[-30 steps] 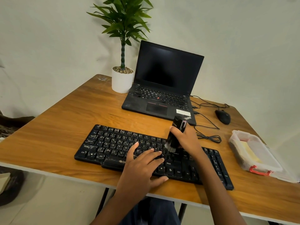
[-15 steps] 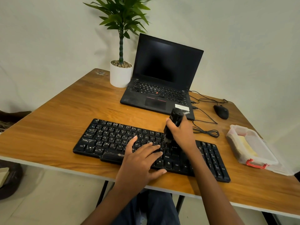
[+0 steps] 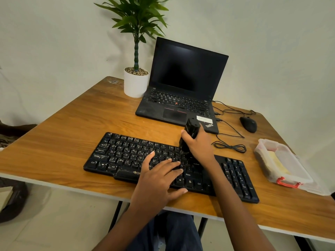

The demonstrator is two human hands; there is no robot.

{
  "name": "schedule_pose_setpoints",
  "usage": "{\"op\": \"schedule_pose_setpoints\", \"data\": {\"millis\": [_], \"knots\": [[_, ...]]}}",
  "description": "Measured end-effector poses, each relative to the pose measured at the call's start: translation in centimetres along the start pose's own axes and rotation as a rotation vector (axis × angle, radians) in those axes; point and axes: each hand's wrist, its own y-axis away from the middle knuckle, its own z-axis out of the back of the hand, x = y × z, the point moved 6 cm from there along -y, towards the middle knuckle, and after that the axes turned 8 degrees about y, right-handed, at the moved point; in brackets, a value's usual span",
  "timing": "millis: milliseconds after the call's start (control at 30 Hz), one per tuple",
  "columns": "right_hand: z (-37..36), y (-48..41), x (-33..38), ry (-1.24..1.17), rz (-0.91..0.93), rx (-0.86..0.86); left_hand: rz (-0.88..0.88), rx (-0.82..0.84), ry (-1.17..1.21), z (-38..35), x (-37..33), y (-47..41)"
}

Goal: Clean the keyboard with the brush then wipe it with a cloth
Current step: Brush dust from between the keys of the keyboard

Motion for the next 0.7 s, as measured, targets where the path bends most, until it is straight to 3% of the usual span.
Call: {"op": "schedule_pose_setpoints", "data": {"millis": [200, 367, 467, 567, 700], "knots": [[0.8, -0.7, -1.7, 0.029, -0.111, -0.028, 0.003, 0.007, 0.003, 0.0, 0.0, 0.1], [0.2, 0.4, -0.5, -0.053, -0.021, -0.005, 0.005, 0.01, 0.006, 0.0, 0.1, 0.1], [1.0, 0.5, -1.7, -0.093, -0.076, 0.015, 0.003, 0.003, 0.011, 0.0, 0.1, 0.1], [2.0, 0.3, -3.0, -0.021, -0.158, -0.029, -0.001, -0.002, 0.011, 0.0, 0.1, 0.1], [2.3, 0.6, -2.3, 0.054, -0.114, -0.11, 0.006, 0.003, 0.012, 0.0, 0.1, 0.1]]}}
